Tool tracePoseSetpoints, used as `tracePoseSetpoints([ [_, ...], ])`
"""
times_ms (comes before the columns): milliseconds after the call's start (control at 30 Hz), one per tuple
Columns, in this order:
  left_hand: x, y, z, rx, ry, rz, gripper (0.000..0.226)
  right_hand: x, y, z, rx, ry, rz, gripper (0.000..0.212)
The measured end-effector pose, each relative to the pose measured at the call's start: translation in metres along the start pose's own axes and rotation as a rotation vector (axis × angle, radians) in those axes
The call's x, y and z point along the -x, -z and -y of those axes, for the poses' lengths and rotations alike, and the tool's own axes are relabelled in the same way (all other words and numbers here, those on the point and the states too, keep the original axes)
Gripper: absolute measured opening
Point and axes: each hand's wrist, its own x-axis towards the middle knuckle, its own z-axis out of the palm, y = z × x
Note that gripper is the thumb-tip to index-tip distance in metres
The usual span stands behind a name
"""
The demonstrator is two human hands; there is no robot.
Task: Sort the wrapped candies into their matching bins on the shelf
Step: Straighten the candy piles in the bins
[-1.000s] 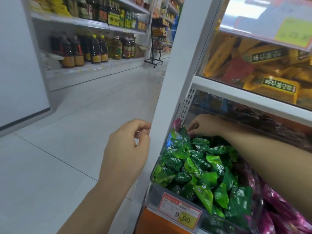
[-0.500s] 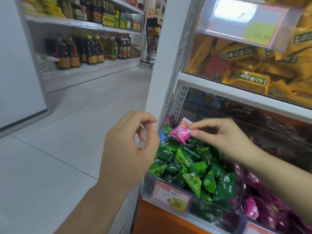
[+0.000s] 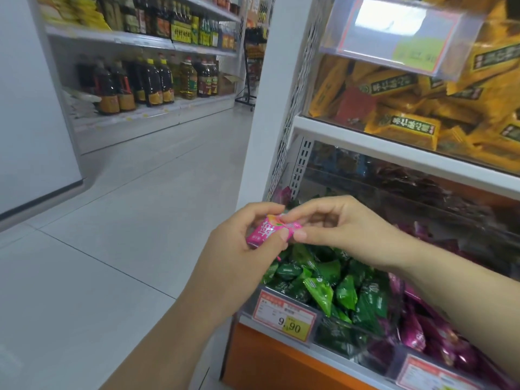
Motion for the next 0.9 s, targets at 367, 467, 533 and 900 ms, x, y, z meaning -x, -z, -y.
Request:
tracePoseSetpoints([
  [367, -0.003, 0.025, 0.001, -0.060, 0.009, 0.012, 0.023, -0.122, 0.051, -0.084, 0.753, -0.347, -0.166, 0.064],
  [467, -0.005, 0.028, 0.002, -0.072, -0.012, 0.018, 0.021, -0.139, 0.049, -0.100, 0.793, -0.381, -0.147, 0.042],
  [533, -0.005, 0.028, 0.003, -0.085, -0.025, 0.020, 0.020, -0.144, 0.048, -0.105, 0.789, -0.385, -0.137, 0.037],
  [900, -0.005, 0.020, -0.004, -0.073, -0.033, 0.021, 0.019, -0.114, 0.046, -0.067, 0.598, -0.221, -0.288, 0.037],
])
